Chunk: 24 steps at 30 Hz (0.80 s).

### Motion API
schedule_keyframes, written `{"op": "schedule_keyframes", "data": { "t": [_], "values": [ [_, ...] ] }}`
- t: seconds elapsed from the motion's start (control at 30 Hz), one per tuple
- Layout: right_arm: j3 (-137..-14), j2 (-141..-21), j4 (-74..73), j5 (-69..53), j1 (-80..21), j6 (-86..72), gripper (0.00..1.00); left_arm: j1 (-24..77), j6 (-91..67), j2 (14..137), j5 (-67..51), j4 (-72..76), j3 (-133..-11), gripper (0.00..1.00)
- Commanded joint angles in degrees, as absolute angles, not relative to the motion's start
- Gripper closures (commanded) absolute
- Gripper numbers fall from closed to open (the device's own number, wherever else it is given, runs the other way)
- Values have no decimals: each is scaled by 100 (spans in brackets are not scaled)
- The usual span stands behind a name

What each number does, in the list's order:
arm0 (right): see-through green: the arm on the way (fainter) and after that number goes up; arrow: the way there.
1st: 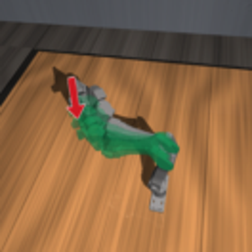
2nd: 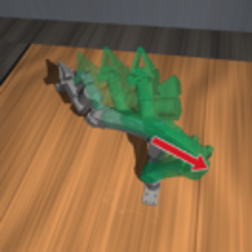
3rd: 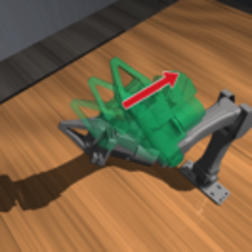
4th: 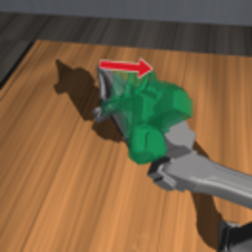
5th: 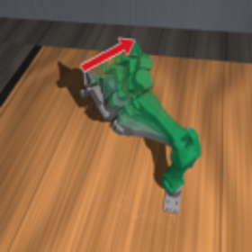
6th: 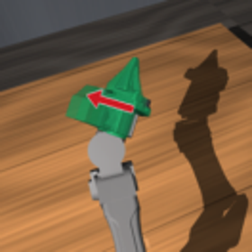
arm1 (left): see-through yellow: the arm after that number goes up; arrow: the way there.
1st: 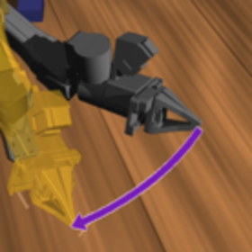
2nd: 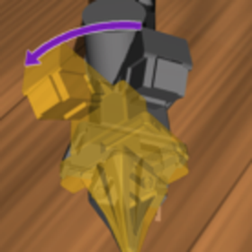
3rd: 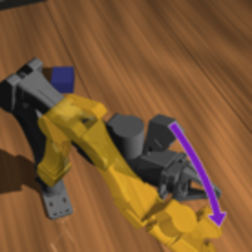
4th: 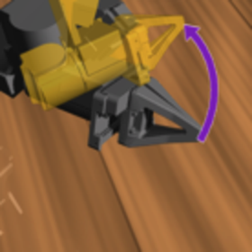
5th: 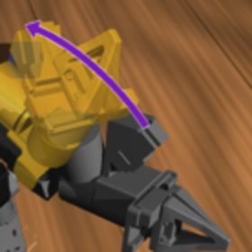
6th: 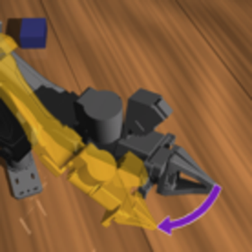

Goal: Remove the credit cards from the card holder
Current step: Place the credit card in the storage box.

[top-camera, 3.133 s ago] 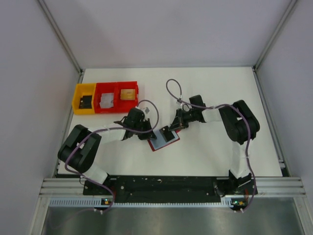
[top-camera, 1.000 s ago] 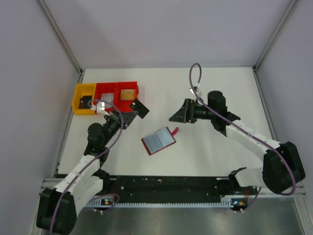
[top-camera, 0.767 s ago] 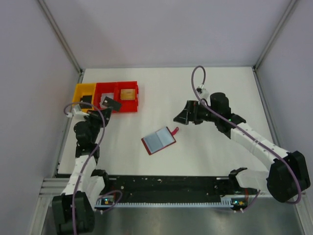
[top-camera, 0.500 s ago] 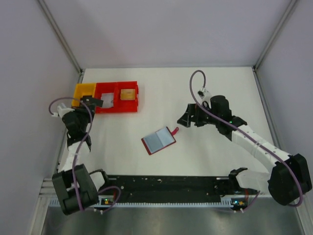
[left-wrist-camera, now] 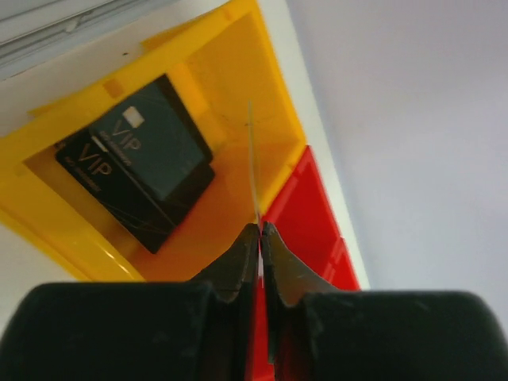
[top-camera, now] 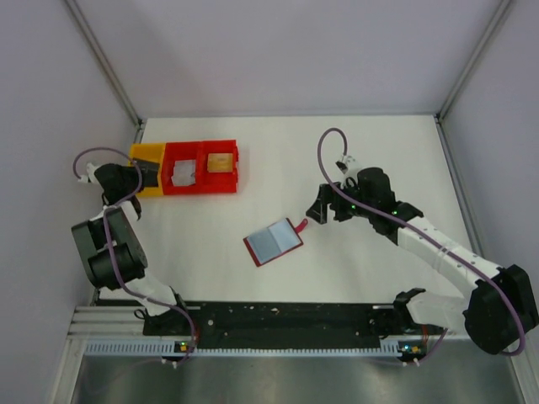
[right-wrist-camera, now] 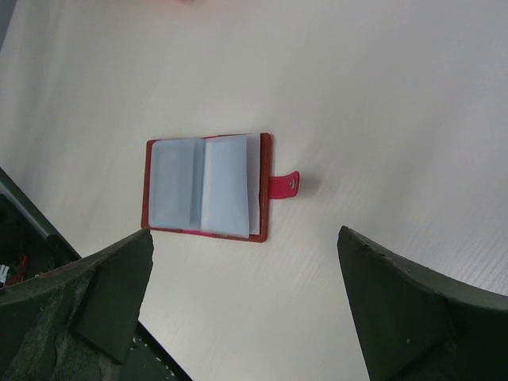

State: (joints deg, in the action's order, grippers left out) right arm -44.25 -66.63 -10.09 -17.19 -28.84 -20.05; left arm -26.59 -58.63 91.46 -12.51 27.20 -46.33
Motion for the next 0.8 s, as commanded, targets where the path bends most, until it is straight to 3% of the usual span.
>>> {"op": "schedule_keyframes", "data": {
  "t": [0.0,0.2,0.3,0.43,0.6,0.77],
  "values": [
    [-4474,-6627,-993,-1714,-2936,-1846,2,-2707,-5933,9737,-1186,3015,-5105,88],
    [-4509,-6741,-1011,-1687,-2944,-1802,3,-2716,-5766,10081,-1072,2690,-5370,71],
    [-4518,-6767,-1011,-1687,-2936,-1784,3,-2742,-5625,10064,-906,2462,-5423,74],
    [-4518,-6768,-1019,-1705,-2936,-1784,3,-2839,-5625,10116,-896,2461,-5432,90],
    [-4526,-6768,-1028,-1679,-2936,-1784,3,-2874,-5686,10064,-1062,2514,-5344,88],
    [-4561,-6759,-1090,-1653,-2927,-1793,3,-2813,-5634,9503,-1713,2452,-5081,77]
  ]
}}
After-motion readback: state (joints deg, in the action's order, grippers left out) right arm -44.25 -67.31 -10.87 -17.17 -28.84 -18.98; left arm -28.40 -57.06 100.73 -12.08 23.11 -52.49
